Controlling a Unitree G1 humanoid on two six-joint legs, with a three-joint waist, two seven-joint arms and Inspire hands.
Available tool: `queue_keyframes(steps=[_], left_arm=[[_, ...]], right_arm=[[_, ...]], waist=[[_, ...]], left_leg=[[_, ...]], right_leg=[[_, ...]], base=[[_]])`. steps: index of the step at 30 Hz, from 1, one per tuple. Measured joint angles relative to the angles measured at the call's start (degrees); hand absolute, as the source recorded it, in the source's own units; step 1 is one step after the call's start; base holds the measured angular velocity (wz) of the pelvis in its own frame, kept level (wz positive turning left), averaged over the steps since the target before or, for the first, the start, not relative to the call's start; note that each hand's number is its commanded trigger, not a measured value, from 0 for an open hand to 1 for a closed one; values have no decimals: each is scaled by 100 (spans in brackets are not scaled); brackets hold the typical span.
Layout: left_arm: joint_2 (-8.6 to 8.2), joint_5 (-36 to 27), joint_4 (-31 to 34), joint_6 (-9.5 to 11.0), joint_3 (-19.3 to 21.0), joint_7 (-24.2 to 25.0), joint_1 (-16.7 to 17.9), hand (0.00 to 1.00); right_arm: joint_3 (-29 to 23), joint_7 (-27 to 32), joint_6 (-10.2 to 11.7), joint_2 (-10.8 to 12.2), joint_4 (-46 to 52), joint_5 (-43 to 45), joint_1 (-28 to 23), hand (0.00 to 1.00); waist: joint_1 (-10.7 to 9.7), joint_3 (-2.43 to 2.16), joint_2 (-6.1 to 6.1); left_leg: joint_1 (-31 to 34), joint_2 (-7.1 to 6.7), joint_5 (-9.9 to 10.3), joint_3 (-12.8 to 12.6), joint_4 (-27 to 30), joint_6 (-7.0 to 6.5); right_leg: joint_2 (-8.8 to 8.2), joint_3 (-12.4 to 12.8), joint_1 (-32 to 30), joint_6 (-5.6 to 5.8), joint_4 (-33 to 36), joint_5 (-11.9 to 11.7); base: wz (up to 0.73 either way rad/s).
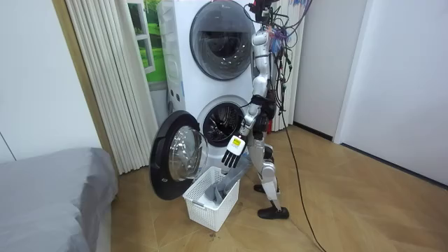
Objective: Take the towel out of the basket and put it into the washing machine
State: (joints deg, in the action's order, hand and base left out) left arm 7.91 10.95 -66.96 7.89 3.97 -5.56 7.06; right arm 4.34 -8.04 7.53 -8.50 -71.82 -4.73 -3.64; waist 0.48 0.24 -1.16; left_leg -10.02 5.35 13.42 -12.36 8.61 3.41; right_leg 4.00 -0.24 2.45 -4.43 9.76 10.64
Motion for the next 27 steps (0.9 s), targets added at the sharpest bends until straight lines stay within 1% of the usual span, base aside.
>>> queue_keyframes(steps=[7, 12, 14, 16, 18, 20, 21, 22, 25, 27], left_arm=[[6, -6, -1, -1, 24, 89, 7, 0], [6, -1, -1, -2, 24, 136, 4, 0], [4, 8, -1, -3, 25, 152, 3, 0], [1, 9, -1, -4, 18, 161, -6, 0], [4, 20, -1, -8, -27, 158, -35, 0], [5, 228, -3, -10, -79, 146, -95, 0], [-2, 332, -4, -9, -95, 145, -154, 0], [-2, 385, -5, -9, -103, 143, -182, 0], [-2, 501, -4, -3, -344, 64, -376, 0], [-8, 578, -7, -1, -484, 62, -497, 0]], right_arm=[[-3, -47, -1, -9, 0, -9, 5, 0], [-4, -48, -2, -10, -1, -10, 9, 0], [-11, -52, -4, -12, 0, -7, 12, 0], [-11, -77, -7, -21, 18, 8, 27, 0], [-2, -80, -6, -24, 46, 0, 39, 0], [4, -80, -6, -23, 16, -18, 73, 0], [14, -83, -6, -24, 9, -11, 112, 0], [34, -86, -5, -22, 11, 3, 134, 0], [192, -89, -1, -20, 0, 52, 290, 0], [301, -92, 5, -8, -65, 60, 416, 0]], waist=[[1, -6, 10], [-5, -19, 25], [-12, -32, 31], [-26, -56, 33], [-42, -44, 49], [-51, -32, 69], [-37, -15, 87], [-40, -16, 91], [-70, -1, 125], [-88, 18, 145]], left_leg=[[62, 0, 0, 2, 4, 0], [78, 3, 0, 4, 12, 0], [104, 4, 0, 7, 19, 0], [173, 5, 0, 15, 26, 0], [256, 0, 1, 12, 72, 0], [275, 1, 1, 9, 76, 0], [324, 0, 1, 3, 77, 0], [359, -1, 1, 2, 86, 0], [580, -3, -1, 3, 102, -1], [678, -2, -1, 3, 104, -2]], right_leg=[[-4, -24, -54, -1, 1, -2], [0, -24, -69, -1, -1, -2], [0, -23, -97, -1, 7, -2], [-1, -9, -139, -2, 27, -2], [-17, -14, -176, 3, 33, -7], [-17, 0, -209, 4, 42, -12], [-14, 13, -260, 5, 78, -12], [-15, 23, -303, 5, 99, -12], [-14, 14, -538, 10, 152, -44], [-11, 14, -684, 15, 208, -59]], base=[[1], [-1], [-2], [-2], [0], [0], [-4], [-4], [0], [0]])
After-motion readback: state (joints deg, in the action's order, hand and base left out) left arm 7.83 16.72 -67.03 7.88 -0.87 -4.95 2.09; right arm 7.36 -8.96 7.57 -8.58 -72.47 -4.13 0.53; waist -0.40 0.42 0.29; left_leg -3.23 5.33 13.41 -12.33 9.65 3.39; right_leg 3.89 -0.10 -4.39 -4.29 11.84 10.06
